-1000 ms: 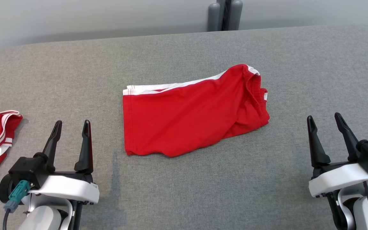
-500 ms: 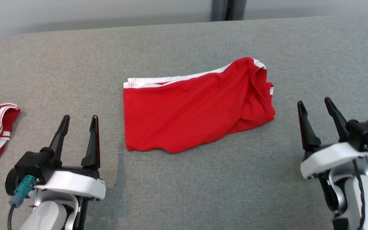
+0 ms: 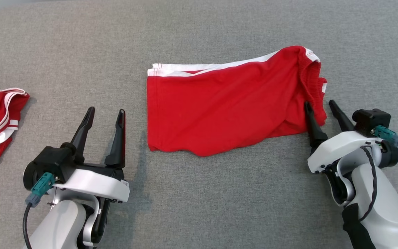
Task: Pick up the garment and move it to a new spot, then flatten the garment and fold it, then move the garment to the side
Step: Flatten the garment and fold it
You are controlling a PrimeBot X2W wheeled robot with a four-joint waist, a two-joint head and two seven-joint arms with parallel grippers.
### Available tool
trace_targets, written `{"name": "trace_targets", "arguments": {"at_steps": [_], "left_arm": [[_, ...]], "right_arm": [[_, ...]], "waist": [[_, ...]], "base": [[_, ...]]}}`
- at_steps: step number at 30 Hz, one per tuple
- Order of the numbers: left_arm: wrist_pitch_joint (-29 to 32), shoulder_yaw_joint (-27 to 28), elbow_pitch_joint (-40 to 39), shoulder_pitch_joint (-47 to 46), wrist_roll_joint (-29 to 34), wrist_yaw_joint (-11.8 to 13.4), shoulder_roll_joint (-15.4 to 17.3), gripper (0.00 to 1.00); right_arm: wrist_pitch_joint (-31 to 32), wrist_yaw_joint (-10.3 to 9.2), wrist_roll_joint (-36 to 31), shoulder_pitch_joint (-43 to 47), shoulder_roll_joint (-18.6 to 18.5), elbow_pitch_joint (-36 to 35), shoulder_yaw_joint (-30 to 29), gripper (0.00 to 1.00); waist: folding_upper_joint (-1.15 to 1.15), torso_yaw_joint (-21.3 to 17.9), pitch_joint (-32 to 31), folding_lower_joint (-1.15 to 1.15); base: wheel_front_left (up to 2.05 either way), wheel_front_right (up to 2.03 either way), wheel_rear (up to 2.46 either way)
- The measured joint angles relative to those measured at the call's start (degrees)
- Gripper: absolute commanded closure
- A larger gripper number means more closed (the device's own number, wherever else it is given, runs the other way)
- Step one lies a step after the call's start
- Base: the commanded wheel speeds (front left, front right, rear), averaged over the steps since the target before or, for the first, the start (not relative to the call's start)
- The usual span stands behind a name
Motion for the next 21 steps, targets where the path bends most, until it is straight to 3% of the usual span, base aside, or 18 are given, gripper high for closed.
{"name": "trace_targets", "arguments": {"at_steps": [1,2,3,4,15,21], "left_arm": [[-0.18,-0.08,0.3,-0.27,0.16,-0.22,-0.16,0.0],[-0.2,-0.18,0.56,-0.42,0.21,-0.3,-0.34,0.0],[-0.25,-0.22,0.85,-0.53,0.24,-0.47,-0.48,0.0],[-0.35,-0.23,1.12,-0.71,0.25,-0.68,-0.57,0.0],[-0.51,-0.47,2.13,-1.14,1.09,-1.43,-0.76,0.0],[-0.41,-0.51,1.64,-0.96,1.25,-1.41,0.1,0.0]], "right_arm": [[-0.27,0.0,0.83,-0.64,-0.01,1.68,0.37,0.12],[-0.9,0.0,1.87,-1.13,0.02,3.11,0.82,0.55],[-1.57,0.0,2.99,-1.57,0.03,4.27,1.44,0.82],[-2.11,0.0,4.17,-2.03,0.0,5.38,2.14,1.0],[-6.89,0.02,17.2,-0.16,0.08,7.05,4.19,1.0],[-7.15,0.22,18.6,3.45,0.4,6.11,0.32,1.0]], "waist": [[0.0,0.15,0.19,0.0],[0.0,0.25,0.32,0.0],[0.0,0.3,0.4,0.0],[0.0,0.3,0.45,0.0],[0.0,-1.95,0.05,0.0],[0.0,-4.24,-0.34,0.0]], "base": [[0.0,0.0,0.0],[0.0,0.0,0.0],[0.0,0.0,0.0],[0.0,0.0,0.0],[0.0,0.0,0.0],[0.0,0.0,0.0]]}}
